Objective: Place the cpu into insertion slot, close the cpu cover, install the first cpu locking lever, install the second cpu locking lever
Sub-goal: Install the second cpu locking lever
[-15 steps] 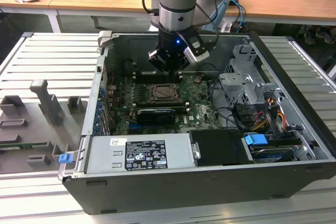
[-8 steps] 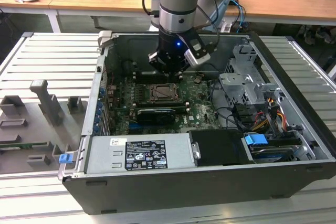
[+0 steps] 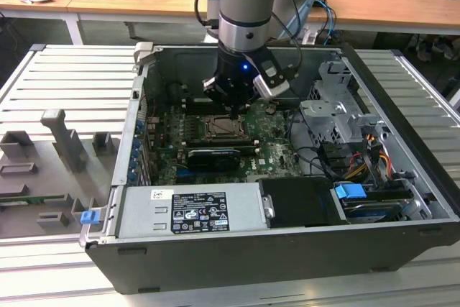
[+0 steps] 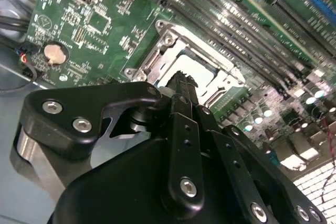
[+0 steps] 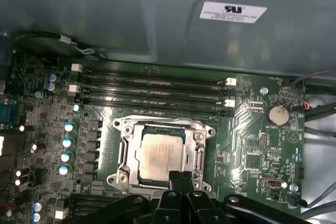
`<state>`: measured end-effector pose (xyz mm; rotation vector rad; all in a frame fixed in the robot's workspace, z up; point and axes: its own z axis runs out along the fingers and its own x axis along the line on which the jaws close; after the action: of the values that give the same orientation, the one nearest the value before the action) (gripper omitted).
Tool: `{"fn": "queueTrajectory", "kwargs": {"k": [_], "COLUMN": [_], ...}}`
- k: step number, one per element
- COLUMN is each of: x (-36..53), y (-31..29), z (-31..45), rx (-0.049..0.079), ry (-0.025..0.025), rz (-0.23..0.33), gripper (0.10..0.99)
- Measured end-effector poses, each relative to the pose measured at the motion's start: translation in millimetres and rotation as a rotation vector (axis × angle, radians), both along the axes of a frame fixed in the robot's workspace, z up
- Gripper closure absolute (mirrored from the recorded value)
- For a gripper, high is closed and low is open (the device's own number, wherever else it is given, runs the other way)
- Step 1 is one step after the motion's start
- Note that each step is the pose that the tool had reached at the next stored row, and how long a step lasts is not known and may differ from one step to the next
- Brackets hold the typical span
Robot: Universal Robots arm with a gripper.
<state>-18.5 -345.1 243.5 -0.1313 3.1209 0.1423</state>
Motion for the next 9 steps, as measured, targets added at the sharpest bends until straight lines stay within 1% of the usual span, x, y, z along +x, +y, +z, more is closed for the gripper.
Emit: {"fn": "queueTrajectory", "kwargs": {"k": [4, 9], "x": [0.0, 0.0], "y": [-8.8, -12.8], "z": [-1.3, -1.3], "rx": [0.002, 0.002], "ry": [0.0013, 0.0013], "rz": [0.000, 0.000], "gripper": [0.980, 0.980]}}
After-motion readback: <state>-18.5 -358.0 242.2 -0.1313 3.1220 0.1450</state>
